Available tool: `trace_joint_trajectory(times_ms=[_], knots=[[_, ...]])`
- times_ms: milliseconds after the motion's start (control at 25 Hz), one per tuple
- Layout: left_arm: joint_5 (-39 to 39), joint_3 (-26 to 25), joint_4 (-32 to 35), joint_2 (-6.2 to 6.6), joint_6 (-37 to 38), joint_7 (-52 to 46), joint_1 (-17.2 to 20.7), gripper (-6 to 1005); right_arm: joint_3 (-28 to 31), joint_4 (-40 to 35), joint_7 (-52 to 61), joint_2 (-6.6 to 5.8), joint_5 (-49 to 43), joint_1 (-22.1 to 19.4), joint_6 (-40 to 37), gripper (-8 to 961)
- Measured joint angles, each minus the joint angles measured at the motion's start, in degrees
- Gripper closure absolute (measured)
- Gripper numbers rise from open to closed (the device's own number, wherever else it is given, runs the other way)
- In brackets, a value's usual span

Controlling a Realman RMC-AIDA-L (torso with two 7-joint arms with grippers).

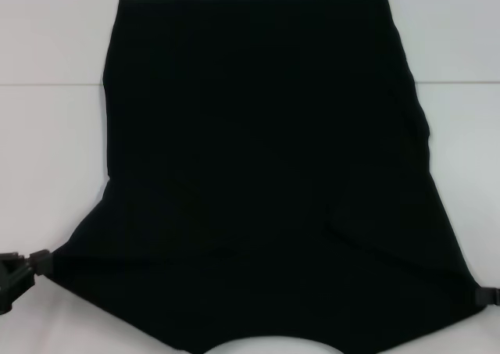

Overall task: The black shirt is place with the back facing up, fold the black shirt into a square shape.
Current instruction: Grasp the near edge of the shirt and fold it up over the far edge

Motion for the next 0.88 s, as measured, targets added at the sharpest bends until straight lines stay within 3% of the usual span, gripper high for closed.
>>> trace_joint_trajectory(times_ms=[240, 520, 720, 880], knots=[[0.2, -1.1, 0.2, -0.11, 5.2, 0.0, 3.3, 993, 3.6, 0.2, -7.9, -0.26, -0.2, -4.0, -5.8, 909], [0.5, -1.4, 0.3, -0.59, 9.8, -0.2, 5.8, 993, 4.7, -0.2, -12.8, 0.44, -0.2, -7.2, -11.5, 909], [0.5, -1.4, 0.1, -0.41, 10.1, -1.5, 4.3, 992, 5.5, -0.2, -13.1, 0.16, -0.1, -6.1, -12.1, 909], [-0.6, -2.0, -1.4, 0.72, 7.5, -3.2, -0.1, 992, 8.0, -0.2, -13.1, 0.05, 0.2, -2.7, -11.7, 908]])
